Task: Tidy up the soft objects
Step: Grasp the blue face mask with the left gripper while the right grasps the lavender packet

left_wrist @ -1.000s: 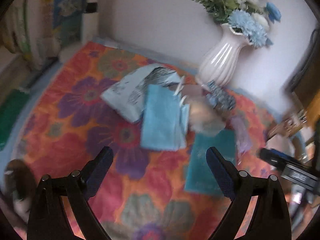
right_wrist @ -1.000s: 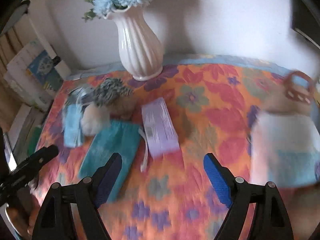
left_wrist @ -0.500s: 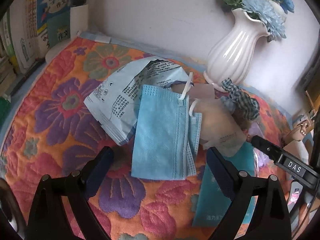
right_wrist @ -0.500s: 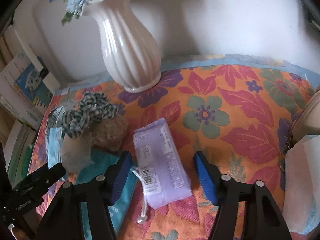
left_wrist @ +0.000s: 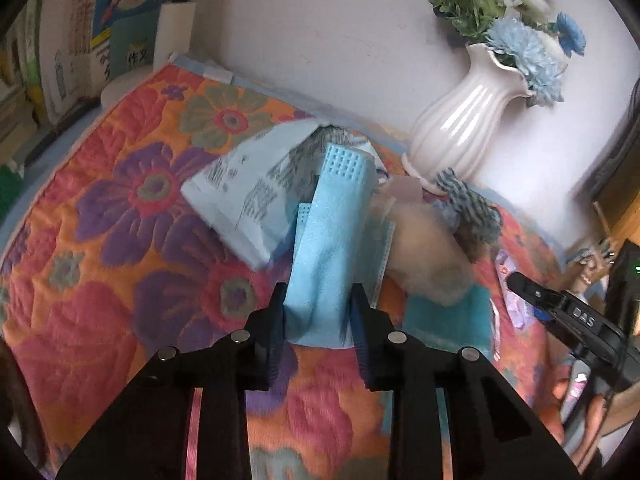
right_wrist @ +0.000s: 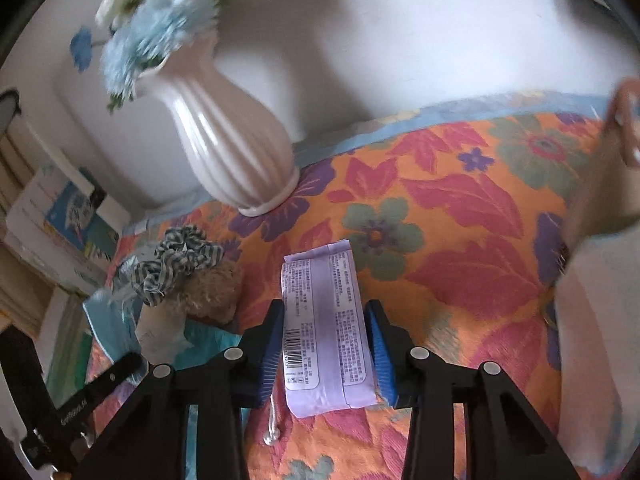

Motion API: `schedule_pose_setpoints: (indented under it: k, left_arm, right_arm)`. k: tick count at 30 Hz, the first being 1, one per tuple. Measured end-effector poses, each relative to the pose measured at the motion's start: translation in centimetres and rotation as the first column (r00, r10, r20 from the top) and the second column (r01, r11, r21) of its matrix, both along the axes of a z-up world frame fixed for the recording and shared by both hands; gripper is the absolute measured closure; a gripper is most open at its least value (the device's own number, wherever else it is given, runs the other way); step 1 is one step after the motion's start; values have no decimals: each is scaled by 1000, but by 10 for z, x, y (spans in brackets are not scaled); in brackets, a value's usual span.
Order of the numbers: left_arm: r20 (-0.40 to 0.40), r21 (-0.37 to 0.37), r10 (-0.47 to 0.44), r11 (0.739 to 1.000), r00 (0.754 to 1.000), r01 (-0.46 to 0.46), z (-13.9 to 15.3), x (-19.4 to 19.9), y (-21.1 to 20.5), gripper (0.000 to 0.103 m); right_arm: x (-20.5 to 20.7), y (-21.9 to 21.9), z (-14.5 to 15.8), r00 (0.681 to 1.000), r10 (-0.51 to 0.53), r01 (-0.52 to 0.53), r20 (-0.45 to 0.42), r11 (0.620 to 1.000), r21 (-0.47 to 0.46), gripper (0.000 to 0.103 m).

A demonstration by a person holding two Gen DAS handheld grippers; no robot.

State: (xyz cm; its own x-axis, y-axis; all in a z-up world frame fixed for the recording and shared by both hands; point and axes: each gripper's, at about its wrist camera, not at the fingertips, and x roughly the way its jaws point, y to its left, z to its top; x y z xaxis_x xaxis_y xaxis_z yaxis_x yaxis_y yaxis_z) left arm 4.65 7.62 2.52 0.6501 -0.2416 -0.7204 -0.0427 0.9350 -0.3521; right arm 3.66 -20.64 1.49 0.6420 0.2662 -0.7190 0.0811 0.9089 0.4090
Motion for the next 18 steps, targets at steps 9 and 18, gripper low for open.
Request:
schedule_pose_setpoints:
  k: [9,18]
  left_arm:
    - [-91,-33,-142,990,986,139,1,-85,-2,75]
    - [-64,63,-155,985,986,159,1,-109,-16,14]
  right_arm:
    - [-75,2,1,994,76,-71,-79,995,68,63]
    - [-128,16,-2,989,129,-140,-71,975,-172,46]
